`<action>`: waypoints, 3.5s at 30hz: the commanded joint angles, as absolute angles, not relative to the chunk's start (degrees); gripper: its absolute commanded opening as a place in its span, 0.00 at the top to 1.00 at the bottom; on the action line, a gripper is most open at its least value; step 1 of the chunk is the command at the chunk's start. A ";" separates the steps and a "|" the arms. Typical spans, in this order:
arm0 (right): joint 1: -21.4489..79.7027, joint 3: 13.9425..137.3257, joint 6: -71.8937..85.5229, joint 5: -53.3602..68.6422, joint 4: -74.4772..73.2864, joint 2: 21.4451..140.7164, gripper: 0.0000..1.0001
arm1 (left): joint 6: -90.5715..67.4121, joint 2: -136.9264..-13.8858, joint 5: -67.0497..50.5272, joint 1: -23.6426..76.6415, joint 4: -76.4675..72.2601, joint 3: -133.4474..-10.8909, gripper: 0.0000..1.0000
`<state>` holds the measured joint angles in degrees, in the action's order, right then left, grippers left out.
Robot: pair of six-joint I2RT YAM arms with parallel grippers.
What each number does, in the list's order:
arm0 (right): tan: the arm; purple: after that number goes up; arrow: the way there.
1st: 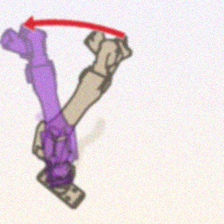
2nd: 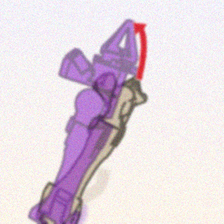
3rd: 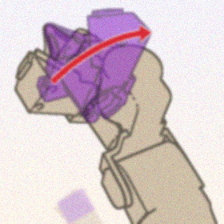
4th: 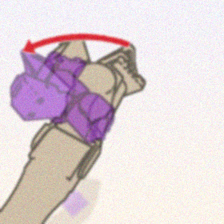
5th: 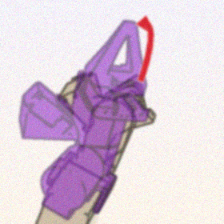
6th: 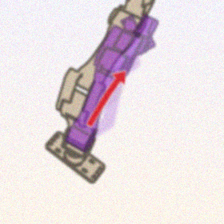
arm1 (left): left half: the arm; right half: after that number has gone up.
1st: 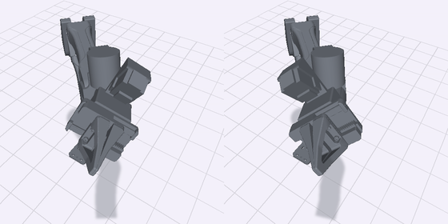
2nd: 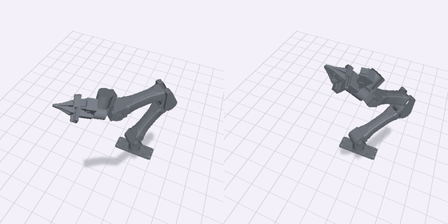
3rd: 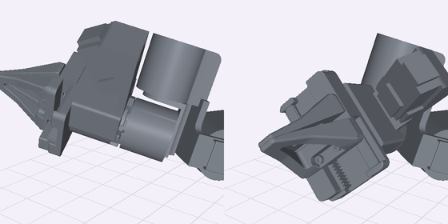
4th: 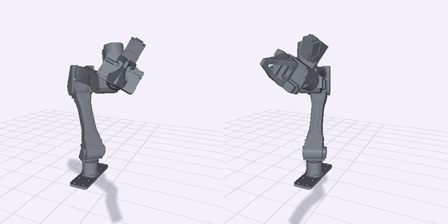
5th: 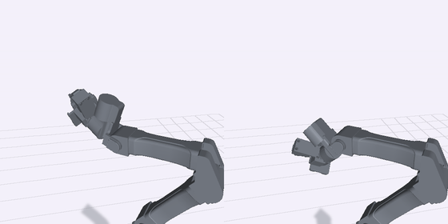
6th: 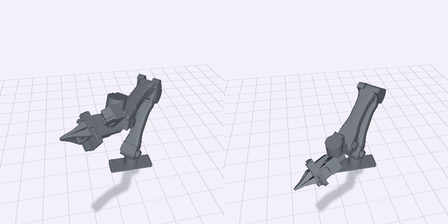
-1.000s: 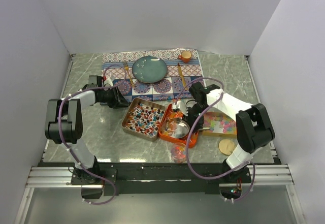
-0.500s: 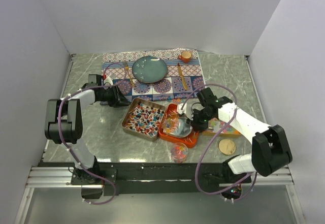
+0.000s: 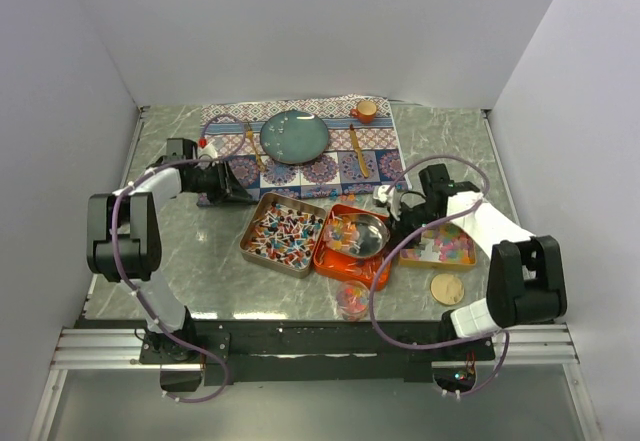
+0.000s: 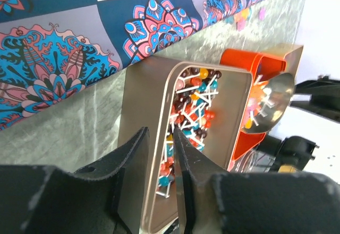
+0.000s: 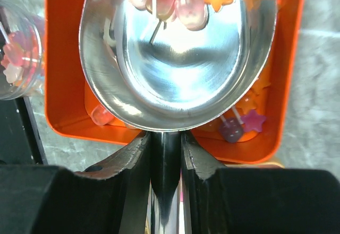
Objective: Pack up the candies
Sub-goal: Scoop the fake candies from the storage box, then place the fake candies in the packing bottle.
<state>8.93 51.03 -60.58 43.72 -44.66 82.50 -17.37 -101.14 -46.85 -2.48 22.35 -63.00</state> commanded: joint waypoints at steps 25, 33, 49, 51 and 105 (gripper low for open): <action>-1.67 40.53 -25.97 71.46 -2.38 63.72 1.00 | 6.95 -106.35 -46.49 -4.75 44.12 -75.50 0.63; -1.76 52.20 -45.24 64.70 -28.88 62.14 1.00 | 4.40 -104.51 -47.81 -4.75 42.45 -76.46 0.62; -1.76 54.67 -77.24 56.51 -67.76 55.82 1.00 | 4.74 -100.72 -45.79 -4.92 41.39 -73.04 0.61; -1.84 52.66 -79.18 55.81 -69.33 53.88 1.00 | 5.27 -100.72 -44.92 -4.83 41.83 -72.77 0.61; 15.55 53.70 -85.35 26.73 -74.09 53.34 1.00 | -2.37 -98.97 -49.57 -5.98 34.19 -70.93 0.60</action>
